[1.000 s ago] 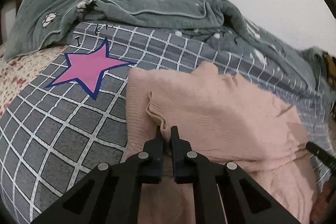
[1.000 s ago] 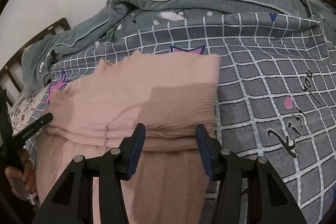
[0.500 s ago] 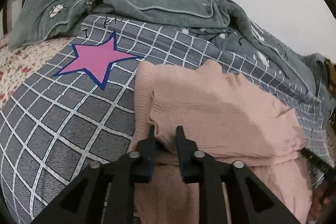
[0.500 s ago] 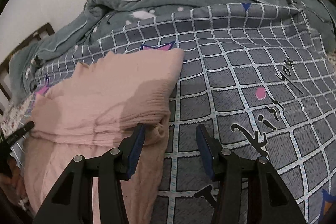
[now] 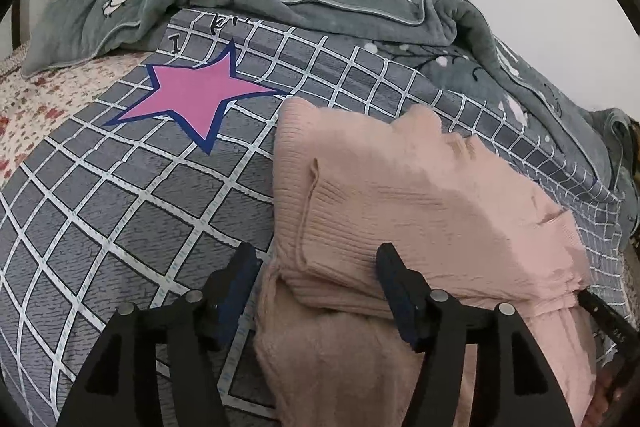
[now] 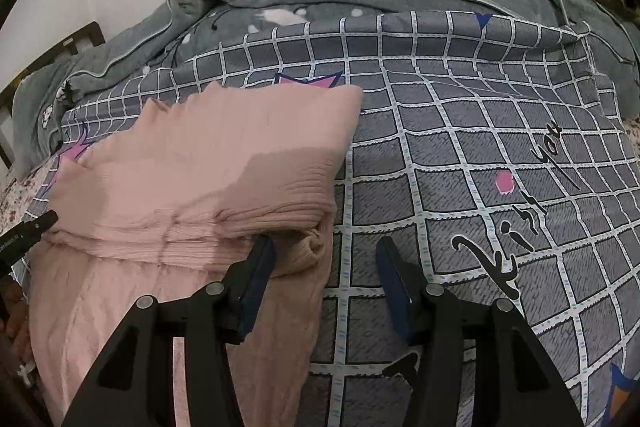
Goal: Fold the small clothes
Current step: 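Release the sweater and hold both tools above the folded sides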
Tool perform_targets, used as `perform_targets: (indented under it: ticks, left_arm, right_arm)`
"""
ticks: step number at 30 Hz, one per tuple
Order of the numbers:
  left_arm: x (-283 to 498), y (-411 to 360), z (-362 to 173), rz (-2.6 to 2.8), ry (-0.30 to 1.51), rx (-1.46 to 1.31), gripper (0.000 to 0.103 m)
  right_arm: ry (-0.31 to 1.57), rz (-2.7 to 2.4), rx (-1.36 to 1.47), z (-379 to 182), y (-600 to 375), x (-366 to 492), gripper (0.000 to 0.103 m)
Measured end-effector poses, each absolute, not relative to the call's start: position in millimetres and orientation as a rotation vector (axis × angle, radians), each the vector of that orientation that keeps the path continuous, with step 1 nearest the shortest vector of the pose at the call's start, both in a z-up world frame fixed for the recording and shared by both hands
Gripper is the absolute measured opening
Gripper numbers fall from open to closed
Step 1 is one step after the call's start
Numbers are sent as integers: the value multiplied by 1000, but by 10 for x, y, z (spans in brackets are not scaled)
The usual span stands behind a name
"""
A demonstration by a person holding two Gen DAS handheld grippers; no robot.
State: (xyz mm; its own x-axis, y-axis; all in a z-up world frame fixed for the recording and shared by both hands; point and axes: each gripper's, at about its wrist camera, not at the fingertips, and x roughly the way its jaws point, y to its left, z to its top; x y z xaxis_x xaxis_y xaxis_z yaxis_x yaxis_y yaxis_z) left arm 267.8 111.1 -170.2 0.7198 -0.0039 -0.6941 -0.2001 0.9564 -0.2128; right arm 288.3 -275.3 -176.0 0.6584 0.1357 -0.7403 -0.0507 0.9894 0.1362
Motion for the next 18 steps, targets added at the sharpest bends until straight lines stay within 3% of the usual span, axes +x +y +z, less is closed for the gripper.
perform_targets:
  ticks: [18]
  left_arm:
    - [2669, 1069, -1707, 126, 762, -252, 66]
  right_arm:
    - [847, 107, 98, -1759, -2711, 2862, 57]
